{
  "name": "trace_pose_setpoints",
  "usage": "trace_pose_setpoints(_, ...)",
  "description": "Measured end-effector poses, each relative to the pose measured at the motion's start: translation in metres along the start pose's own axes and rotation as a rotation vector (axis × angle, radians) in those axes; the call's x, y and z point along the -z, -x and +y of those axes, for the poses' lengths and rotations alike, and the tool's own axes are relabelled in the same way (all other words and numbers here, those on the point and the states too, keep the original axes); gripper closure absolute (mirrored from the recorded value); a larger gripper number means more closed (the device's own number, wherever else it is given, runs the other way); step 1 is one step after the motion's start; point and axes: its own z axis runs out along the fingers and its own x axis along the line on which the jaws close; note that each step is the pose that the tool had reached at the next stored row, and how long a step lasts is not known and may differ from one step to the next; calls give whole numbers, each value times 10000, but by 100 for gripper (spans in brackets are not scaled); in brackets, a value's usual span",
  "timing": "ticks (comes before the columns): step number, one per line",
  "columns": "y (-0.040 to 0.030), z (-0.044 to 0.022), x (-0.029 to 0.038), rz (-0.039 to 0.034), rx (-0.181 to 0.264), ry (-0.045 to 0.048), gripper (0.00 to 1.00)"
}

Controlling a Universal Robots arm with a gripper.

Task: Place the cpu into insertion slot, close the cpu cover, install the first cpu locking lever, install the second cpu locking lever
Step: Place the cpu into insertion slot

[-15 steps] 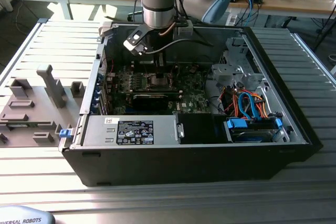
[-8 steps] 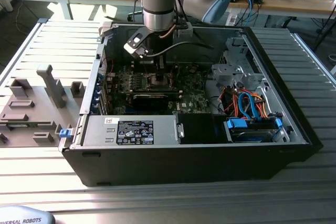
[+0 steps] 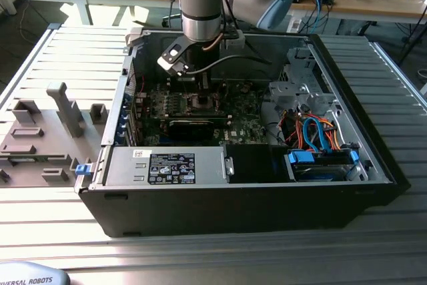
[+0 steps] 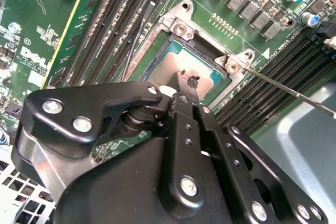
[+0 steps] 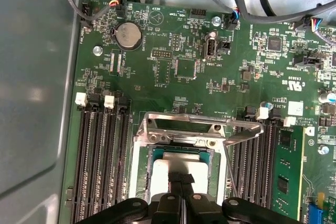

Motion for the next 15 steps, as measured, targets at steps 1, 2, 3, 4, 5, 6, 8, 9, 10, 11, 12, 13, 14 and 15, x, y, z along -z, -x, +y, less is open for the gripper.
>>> trace_pose_setpoints(1,0,-1,-9,0,0,-3,89)
trace_pose_setpoints(2,0,-1,-14,1,0,-3,89)
trace_pose_setpoints(3,-1,0,-19,2,0,-5,89)
trace_pose_setpoints(4,-1,1,-22,3,0,-5,89)
trace_pose_setpoints(5,-2,2,-22,3,-1,-5,89)
trace_pose_setpoints(6,-1,3,-22,4,0,-6,89)
trace_pose_setpoints(8,-1,10,-6,14,-1,6,89)
trace_pose_setpoints(9,-2,15,8,29,-1,21,89)
trace_pose_setpoints(10,1,18,38,16,2,10,89)
trace_pose_setpoints(11,6,20,85,4,1,-1,89)
trace_pose_setpoints(12,9,24,125,4,0,-1,89)
trace_pose_setpoints(13,12,26,162,2,1,-2,89)
trace_pose_setpoints(14,15,30,206,0,1,-5,89)
trace_pose_setpoints(15,17,34,231,1,3,-6,89)
